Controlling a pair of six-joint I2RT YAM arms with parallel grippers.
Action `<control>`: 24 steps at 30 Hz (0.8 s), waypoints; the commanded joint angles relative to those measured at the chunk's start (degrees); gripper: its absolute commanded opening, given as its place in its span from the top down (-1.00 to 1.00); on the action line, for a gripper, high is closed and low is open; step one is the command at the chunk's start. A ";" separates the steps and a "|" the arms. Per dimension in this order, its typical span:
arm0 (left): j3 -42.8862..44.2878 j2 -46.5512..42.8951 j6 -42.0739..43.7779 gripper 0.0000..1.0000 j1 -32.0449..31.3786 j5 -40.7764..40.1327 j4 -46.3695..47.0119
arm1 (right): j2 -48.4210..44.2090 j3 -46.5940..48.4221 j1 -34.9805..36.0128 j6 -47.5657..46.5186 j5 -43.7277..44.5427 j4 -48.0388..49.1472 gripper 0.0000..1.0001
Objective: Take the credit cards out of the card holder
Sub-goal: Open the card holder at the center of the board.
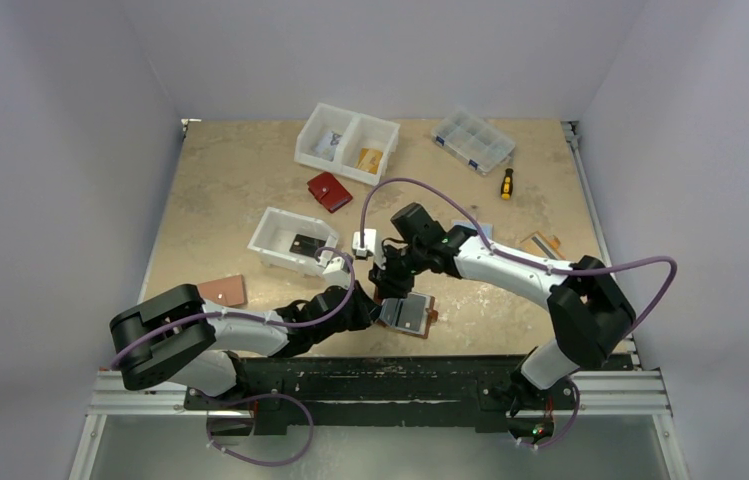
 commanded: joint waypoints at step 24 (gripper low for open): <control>-0.36 -0.48 0.25 1.00 0.50 0.44 2.87 | -3.52 -2.20 2.29 -7.53 1.57 -3.19 0.20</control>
